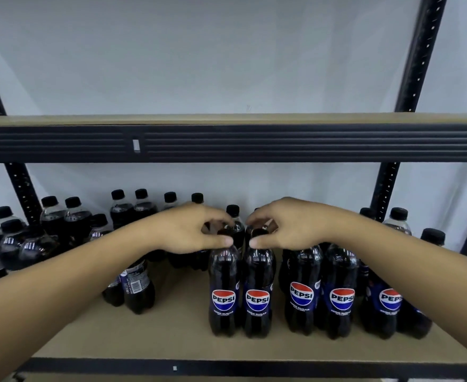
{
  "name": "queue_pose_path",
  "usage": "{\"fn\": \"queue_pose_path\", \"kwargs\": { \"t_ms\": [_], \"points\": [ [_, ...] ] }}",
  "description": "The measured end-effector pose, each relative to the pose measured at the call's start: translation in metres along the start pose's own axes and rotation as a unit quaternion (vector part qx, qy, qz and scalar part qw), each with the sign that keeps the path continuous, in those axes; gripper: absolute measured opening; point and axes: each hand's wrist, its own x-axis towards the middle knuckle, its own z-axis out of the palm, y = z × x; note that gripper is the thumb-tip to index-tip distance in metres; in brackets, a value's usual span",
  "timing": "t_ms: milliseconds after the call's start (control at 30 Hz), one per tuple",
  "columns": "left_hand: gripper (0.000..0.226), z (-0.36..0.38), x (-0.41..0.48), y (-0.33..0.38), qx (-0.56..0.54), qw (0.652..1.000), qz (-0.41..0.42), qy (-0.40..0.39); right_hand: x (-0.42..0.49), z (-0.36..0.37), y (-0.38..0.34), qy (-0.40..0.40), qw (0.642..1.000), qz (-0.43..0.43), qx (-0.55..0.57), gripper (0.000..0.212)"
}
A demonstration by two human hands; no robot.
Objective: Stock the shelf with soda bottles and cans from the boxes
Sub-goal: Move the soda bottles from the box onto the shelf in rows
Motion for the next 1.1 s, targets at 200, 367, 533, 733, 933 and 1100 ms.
{"fn": "queue_pose_path", "kwargs": {
  "t_ms": [200, 367, 533, 733, 933, 1100],
  "points": [
    [0.064, 0.019, -0.008, 0.005, -0.009, 0.999, -0.027, 0.021, 0.004, 0.016, 0.0, 0.033, 0.999, 0.025, -0.034, 0.038],
    [0.062, 0.021, -0.007, 0.013, -0.033, 0.998, -0.032, 0.039, 0.005, 0.015, 0.002, 0.051, 0.997, 0.039, -0.036, 0.034],
    [0.061, 0.023, -0.005, 0.013, -0.02, 0.998, -0.039, 0.041, 0.004, 0.016, 0.004, 0.055, 0.997, 0.036, -0.039, 0.037],
    [0.063, 0.024, -0.01, 0.013, -0.016, 0.998, -0.029, 0.045, -0.004, 0.012, 0.002, 0.044, 0.998, 0.031, -0.034, 0.044],
    [0.056, 0.012, -0.034, 0.016, -0.034, 0.995, -0.032, 0.083, -0.014, -0.001, -0.011, 0.095, 0.994, -0.007, -0.049, 0.051],
    [0.058, -0.008, -0.075, 0.01, 0.027, 0.989, -0.075, 0.123, -0.012, -0.005, -0.043, 0.118, 0.99, -0.063, -0.039, 0.048]
  ]
}}
